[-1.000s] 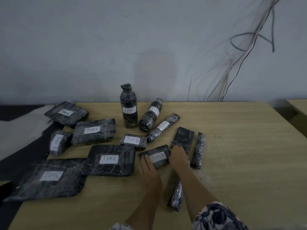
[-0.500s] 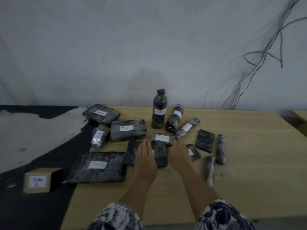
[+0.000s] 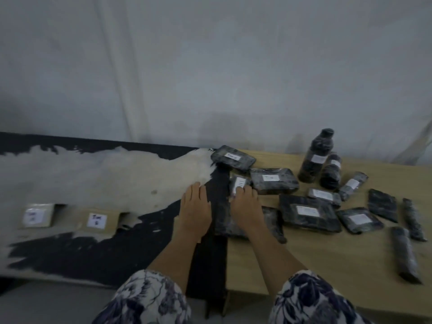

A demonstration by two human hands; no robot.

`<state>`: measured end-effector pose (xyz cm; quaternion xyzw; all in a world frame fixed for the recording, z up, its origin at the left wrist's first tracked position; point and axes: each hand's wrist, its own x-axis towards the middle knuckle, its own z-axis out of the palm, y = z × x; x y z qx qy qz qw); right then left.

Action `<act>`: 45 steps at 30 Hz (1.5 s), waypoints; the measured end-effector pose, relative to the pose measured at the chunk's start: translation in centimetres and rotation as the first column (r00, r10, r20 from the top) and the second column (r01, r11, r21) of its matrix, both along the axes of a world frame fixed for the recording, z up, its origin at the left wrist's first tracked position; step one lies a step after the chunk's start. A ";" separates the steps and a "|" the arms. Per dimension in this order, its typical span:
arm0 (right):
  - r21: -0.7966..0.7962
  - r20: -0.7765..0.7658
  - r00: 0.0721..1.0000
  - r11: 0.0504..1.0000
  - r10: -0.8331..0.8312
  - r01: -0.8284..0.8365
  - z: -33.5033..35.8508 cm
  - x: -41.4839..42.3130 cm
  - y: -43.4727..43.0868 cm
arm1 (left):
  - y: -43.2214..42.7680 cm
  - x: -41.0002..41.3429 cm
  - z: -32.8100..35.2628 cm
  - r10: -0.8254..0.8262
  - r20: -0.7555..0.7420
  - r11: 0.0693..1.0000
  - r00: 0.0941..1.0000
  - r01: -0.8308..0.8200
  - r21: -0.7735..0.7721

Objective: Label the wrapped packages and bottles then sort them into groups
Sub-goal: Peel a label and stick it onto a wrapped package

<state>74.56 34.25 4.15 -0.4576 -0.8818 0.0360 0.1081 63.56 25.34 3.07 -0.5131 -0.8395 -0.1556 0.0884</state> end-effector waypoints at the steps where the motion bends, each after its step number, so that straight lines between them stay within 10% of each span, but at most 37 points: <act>1: 0.001 0.000 1.000 1.000 0.022 -0.022 0.0 -1.5 -0.9 | -0.8 -1.5 -0.2 -0.011 -0.018 1.000 1.000 0.012 0.021; 27: -0.117 -0.068 0.913 0.906 0.402 -0.407 -0.9 -49.7 -15.2 | -16.8 -43.9 -0.3 0.289 0.130 0.942 0.948 -0.258 -0.216; 45: -0.312 -0.013 0.940 0.892 0.342 -0.328 -2.8 -75.4 -32.3 | -32.6 -71.1 -4.3 0.491 0.253 0.858 0.834 -0.413 -0.305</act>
